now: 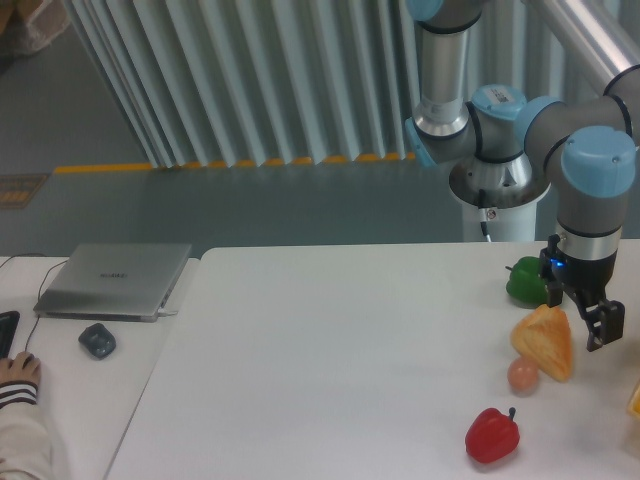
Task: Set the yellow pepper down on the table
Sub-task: 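Raise the gripper away from the orange wedge and move it off the table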
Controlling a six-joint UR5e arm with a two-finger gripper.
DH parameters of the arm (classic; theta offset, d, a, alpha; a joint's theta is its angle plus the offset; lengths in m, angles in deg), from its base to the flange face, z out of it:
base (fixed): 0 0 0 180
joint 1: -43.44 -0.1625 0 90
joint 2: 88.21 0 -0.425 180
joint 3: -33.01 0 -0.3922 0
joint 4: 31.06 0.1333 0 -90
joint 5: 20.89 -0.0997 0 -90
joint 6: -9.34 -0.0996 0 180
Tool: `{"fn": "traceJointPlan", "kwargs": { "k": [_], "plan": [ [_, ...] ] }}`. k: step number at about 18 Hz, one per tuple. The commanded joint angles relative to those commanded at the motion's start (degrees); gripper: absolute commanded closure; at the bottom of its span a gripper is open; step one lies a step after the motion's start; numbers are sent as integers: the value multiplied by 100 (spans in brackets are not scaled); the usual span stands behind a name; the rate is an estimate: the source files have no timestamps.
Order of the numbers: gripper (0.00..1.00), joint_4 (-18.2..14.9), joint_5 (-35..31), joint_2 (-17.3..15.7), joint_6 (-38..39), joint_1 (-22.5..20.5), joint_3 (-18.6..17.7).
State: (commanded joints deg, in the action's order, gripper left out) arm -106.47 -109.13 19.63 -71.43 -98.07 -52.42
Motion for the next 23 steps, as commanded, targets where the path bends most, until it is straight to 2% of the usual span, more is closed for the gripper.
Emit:
{"fn": "traceJointPlan", "kwargs": {
  "k": [15, 18, 23],
  "plan": [
    [0, 0, -26, -9, -140, -26, 17],
    [0, 350, -9, -18, -132, -44, -35],
    [0, 422, -52, 9, -131, -17, -105]
  ]
}}
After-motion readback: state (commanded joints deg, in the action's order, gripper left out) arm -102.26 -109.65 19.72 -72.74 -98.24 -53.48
